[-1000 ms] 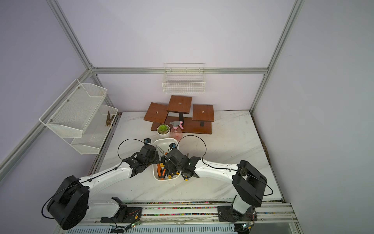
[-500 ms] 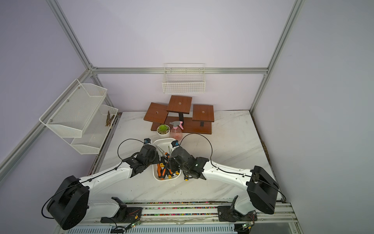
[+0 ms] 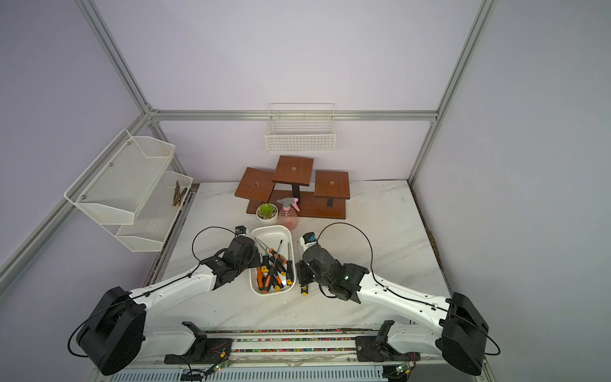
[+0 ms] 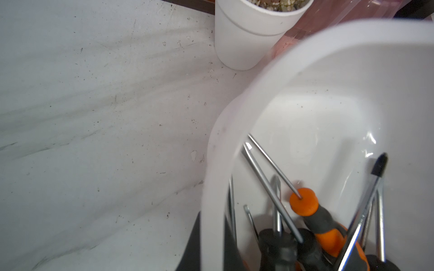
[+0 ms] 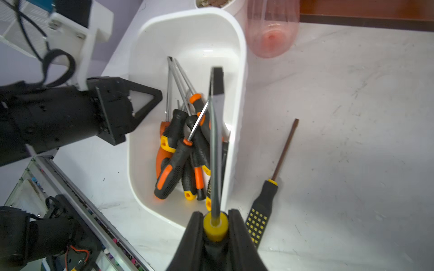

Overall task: Take out the screwdriver from the storage box
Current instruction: Place the screwdriver at the center of the board.

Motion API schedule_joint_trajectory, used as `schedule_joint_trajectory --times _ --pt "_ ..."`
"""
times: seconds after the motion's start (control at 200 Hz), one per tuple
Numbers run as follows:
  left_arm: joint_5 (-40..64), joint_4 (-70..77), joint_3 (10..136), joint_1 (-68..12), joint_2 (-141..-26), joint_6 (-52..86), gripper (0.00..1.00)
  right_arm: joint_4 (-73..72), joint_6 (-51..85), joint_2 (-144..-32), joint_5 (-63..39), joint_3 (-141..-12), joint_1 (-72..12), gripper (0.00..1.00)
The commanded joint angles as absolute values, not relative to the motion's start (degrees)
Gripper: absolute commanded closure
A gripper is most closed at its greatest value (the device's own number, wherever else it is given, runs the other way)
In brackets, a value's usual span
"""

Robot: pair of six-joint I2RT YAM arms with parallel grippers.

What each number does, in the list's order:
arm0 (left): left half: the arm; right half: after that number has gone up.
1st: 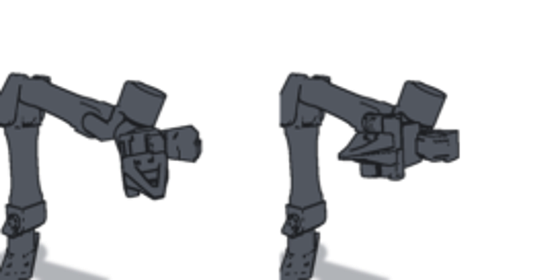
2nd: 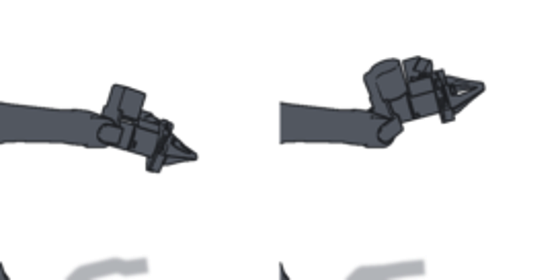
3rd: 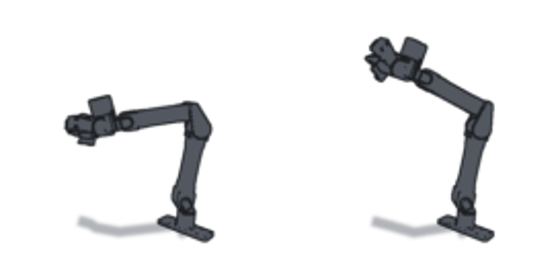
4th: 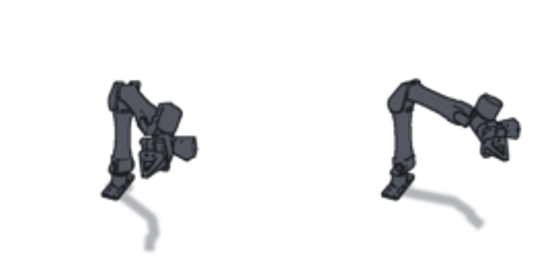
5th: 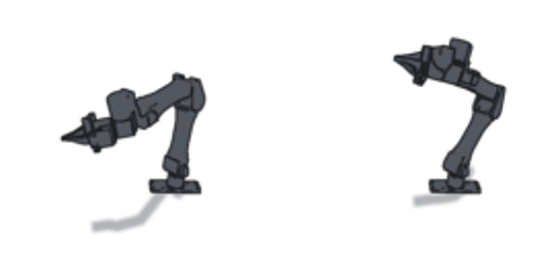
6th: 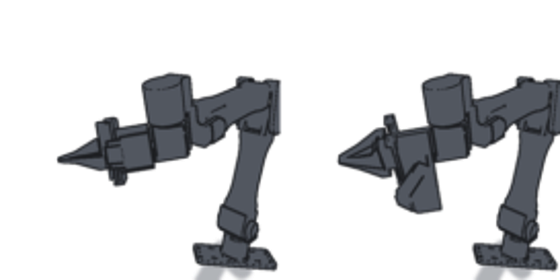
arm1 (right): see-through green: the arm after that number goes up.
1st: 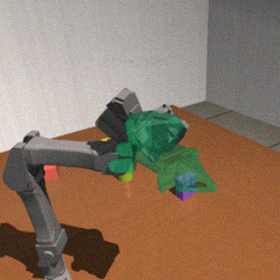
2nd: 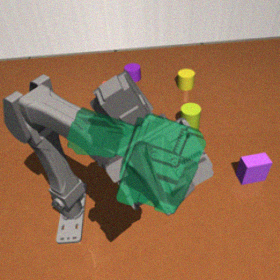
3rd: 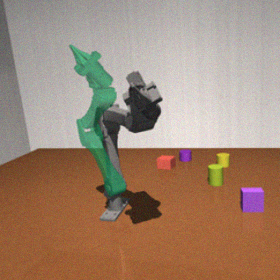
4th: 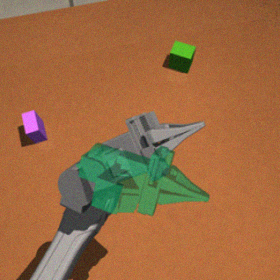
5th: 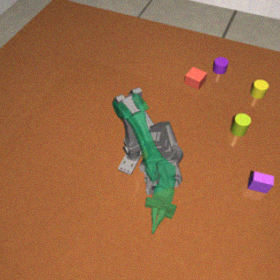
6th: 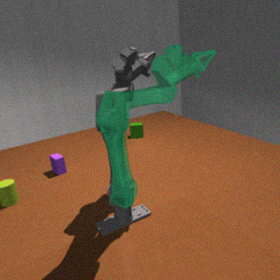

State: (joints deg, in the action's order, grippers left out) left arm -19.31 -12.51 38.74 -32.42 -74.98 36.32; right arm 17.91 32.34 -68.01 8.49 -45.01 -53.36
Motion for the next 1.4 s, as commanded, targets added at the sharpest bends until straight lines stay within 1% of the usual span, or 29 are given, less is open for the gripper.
schedule_joint_trajectory --times 0.0,0.405,0.745,1.395 --pt "-21.23 -10.43 39.87 -32.61 -73.74 35.50 1.00 19.50 34.07 -66.46 10.02 -42.98 -51.88 1.00" --pt "-20.92 -10.37 39.81 -32.60 -74.00 35.24 1.00 17.65 35.20 -69.16 6.40 -38.24 -46.22 1.00" --pt "-20.83 -10.12 39.47 -32.61 -74.00 35.15 1.00 14.21 35.44 -74.99 2.13 -37.62 -44.83 1.00" --pt "-20.82 -10.02 39.00 -32.62 -74.03 35.13 1.00 9.23 35.55 -80.01 -3.37 -36.32 -41.13 1.00"
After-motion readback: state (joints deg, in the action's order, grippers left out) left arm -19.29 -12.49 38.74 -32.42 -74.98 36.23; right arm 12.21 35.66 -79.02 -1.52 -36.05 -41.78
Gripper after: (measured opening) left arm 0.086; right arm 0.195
